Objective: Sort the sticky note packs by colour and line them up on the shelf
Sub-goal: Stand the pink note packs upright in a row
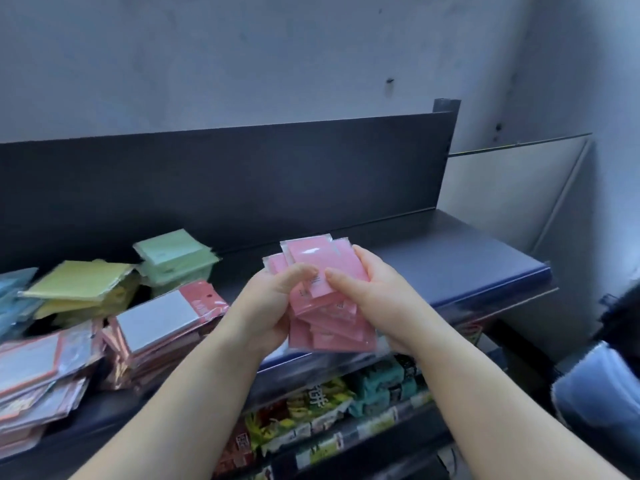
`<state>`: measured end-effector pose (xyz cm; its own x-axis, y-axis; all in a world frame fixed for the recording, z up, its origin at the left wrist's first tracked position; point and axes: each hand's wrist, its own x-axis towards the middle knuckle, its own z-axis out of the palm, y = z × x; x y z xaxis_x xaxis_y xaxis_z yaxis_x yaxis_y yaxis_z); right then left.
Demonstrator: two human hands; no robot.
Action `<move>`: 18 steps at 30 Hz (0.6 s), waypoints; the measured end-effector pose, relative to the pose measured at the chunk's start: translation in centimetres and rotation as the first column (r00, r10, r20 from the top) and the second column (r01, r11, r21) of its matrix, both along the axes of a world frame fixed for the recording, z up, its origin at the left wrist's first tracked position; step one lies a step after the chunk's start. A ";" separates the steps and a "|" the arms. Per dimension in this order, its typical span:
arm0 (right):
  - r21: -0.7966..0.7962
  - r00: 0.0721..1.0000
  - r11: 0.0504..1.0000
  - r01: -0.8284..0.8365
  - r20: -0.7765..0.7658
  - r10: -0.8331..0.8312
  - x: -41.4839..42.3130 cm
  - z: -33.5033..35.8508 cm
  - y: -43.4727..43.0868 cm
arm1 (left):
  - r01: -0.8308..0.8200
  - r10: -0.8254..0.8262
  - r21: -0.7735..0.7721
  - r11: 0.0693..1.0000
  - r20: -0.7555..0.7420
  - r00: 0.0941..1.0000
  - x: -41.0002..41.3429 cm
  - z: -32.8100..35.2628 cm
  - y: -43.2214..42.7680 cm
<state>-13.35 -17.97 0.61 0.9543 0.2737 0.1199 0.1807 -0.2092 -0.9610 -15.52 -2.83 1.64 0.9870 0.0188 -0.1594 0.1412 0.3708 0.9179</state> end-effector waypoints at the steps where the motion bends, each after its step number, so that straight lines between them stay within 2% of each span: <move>1: 0.000 1.000 1.000 0.014 -0.009 -0.014 0.8 -0.2 -0.7 | 0.006 -0.006 -0.003 1.000 -0.009 1.000 0.9 -0.2 -0.8; 8: -0.045 0.992 0.994 0.096 -0.079 -0.100 6.6 -1.1 -4.3 | 0.097 -0.103 -0.056 0.994 -0.120 0.987 8.2 -1.6 -4.7; 15: 0.005 0.991 0.996 0.084 -0.104 -0.083 13.2 -0.9 -5.2 | 0.066 -0.070 -0.044 0.997 -0.093 0.993 15.2 -1.8 -5.9; 18: -0.035 0.994 0.999 0.022 -0.104 -0.026 15.5 -1.2 -4.8 | 0.009 -0.015 -0.058 0.998 -0.112 0.994 16.7 -2.6 -5.5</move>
